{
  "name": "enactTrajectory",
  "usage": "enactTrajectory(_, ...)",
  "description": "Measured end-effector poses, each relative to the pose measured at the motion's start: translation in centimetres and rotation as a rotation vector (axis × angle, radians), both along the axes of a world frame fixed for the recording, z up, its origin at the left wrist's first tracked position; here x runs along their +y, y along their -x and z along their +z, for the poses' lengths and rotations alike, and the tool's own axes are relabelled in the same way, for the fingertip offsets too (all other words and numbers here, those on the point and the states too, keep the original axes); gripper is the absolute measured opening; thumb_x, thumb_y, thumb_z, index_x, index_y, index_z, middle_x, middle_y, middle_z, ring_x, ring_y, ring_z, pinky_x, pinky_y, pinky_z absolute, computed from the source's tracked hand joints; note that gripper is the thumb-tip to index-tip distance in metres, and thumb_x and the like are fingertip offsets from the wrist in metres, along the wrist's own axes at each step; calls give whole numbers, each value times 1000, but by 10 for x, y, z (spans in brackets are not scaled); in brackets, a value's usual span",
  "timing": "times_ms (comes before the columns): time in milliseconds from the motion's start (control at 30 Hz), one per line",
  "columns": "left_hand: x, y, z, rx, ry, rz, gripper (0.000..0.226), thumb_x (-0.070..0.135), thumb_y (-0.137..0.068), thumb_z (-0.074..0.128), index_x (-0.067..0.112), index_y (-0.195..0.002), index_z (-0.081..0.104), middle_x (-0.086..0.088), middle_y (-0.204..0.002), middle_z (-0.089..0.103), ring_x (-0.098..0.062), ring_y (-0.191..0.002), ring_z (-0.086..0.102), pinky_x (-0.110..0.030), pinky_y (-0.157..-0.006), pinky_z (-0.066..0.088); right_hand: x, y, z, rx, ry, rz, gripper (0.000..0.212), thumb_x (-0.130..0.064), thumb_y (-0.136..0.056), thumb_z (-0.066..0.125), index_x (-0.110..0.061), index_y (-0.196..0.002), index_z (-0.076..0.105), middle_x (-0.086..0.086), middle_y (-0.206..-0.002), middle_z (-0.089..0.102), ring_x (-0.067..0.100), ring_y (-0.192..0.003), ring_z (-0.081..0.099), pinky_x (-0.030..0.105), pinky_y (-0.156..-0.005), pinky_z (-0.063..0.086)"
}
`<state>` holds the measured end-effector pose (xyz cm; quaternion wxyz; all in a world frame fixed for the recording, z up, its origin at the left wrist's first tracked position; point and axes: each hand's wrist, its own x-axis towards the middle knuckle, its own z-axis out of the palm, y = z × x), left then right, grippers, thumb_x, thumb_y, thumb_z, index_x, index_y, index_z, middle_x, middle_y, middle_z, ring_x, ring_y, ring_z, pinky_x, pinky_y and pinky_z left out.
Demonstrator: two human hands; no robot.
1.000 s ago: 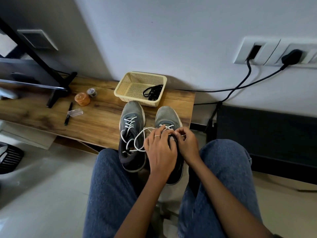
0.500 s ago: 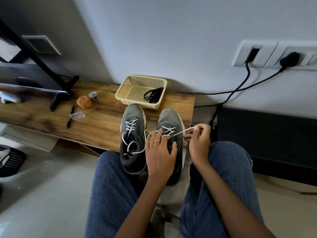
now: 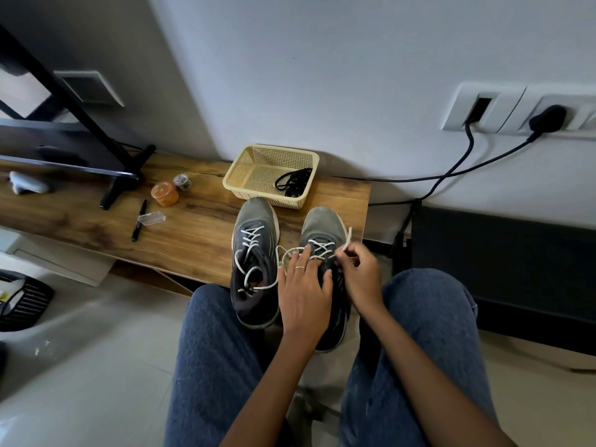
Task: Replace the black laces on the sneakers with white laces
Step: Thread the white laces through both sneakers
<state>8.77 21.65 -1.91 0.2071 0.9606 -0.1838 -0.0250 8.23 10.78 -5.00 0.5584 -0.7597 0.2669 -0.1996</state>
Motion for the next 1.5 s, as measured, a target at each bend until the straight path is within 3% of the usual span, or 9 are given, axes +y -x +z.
enactTrajectory(200,0,1,4,40,15,17,39,35,-101,37,16,-133,51,4,-157,26,-15,-147,11,-36,-119,3,-25,7,20,-281,-238,-542,7,-15,-102,39,-11,-101,44,3,-85,61,15,-69,67,28,-65,58)
enactTrajectory(333,0,1,3,41,37,23,37,34,-101,38,16,-130,52,2,-157,25,-17,-148,10,-37,-119,3,-27,9,12,-112,-250,-446,25,-19,-95,56,-12,-116,44,15,-109,62,21,-80,67,34,-70,57)
enactTrajectory(433,0,0,1,52,61,27,36,33,-101,39,15,-128,53,0,-158,21,-17,-148,9,-37,-119,3,-11,9,6,59,6,-247,77,-12,-83,70,-11,-144,23,15,-139,40,26,-116,52,40,-93,50)
enactTrajectory(567,-1,-1,-1,70,115,39,34,31,-100,44,11,-124,56,-10,-160,13,-23,-148,7,-38,-119,9,5,7,13,89,469,-183,96,-12,-76,74,-16,-150,13,13,-150,26,28,-136,28,50,-101,36)
enactTrajectory(667,0,-1,-1,143,149,60,34,34,-99,44,13,-124,55,-15,-160,8,-26,-148,5,-38,-119,17,12,5,16,183,671,-62,76,-19,-83,66,-25,-147,26,4,-144,39,25,-128,34,47,-97,31)
enactTrajectory(767,1,0,1,191,150,74,31,36,-99,43,17,-122,54,-15,-159,8,-28,-145,19,-41,-112,31,12,5,3,320,527,74,38,-29,-95,50,-31,-133,49,-3,-129,50,18,-120,31,29,-86,17)
enactTrajectory(900,-1,1,4,227,128,97,29,37,-99,42,21,-120,52,-12,-158,16,-27,-136,36,-40,-102,40,8,6,-5,273,521,52,14,-33,-94,51,-30,-99,64,-8,-102,59,7,-101,33,24,-78,10)
enactTrajectory(1200,-4,3,3,185,108,127,34,36,-100,41,19,-127,51,-8,-155,29,-24,-136,36,-39,-104,38,-10,11,16,85,200,-454,9,-14,-92,56,-15,-91,64,-1,-96,64,23,-100,50,31,-83,23)
enactTrajectory(1500,-2,2,2,190,171,105,36,38,-97,48,19,-126,52,-4,-154,31,-20,-138,33,-36,-108,34,-7,10,17,235,361,-154,18,-21,-88,58,-22,-105,65,-2,-111,55,21,-114,43,40,-93,29)
